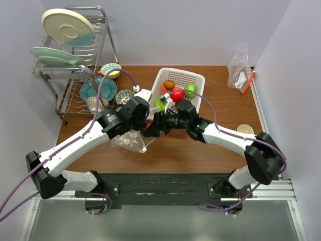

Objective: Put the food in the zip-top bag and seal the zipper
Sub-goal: Place the fake fruit in the zipper food storage bag.

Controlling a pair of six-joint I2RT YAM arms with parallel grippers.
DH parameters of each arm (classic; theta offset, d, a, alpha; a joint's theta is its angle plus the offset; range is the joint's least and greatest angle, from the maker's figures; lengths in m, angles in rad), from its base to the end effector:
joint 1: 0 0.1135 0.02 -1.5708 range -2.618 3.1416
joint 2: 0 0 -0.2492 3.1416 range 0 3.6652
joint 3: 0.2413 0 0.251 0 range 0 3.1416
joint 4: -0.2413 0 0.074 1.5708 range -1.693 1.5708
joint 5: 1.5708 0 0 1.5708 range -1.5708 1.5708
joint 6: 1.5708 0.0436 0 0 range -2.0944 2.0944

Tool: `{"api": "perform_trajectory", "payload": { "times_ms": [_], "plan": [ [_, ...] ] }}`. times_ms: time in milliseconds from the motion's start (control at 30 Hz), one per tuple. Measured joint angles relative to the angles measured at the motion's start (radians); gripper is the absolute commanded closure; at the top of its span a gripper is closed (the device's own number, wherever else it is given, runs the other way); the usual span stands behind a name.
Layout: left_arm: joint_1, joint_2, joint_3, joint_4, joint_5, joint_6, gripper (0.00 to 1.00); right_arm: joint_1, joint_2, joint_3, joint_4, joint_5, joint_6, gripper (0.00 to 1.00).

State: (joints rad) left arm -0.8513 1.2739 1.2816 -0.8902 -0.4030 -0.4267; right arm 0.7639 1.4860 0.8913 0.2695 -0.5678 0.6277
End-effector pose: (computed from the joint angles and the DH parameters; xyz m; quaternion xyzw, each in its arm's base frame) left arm 0.1861 -0.1864 0.3255 0.1283 0.9158 -0.0459 0.3777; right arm 0.2288 0.2517 0.2395 -0.2161 0.7668 0.5336 0.2840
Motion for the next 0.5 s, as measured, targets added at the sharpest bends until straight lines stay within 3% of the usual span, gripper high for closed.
{"api": "perform_trajectory", "payload": {
  "times_ms": [300, 500],
  "plan": [
    [0.000, -0.004, 0.001, 0.011, 0.044, -0.002, 1.00, 0.000, -0.010, 0.017, -0.038, 0.058, -0.013, 0.03],
    [0.000, 0.000, -0.003, 0.014, 0.045, -0.009, 1.00, 0.002, -0.068, 0.079, -0.207, 0.164, -0.060, 0.05]
  ]
}}
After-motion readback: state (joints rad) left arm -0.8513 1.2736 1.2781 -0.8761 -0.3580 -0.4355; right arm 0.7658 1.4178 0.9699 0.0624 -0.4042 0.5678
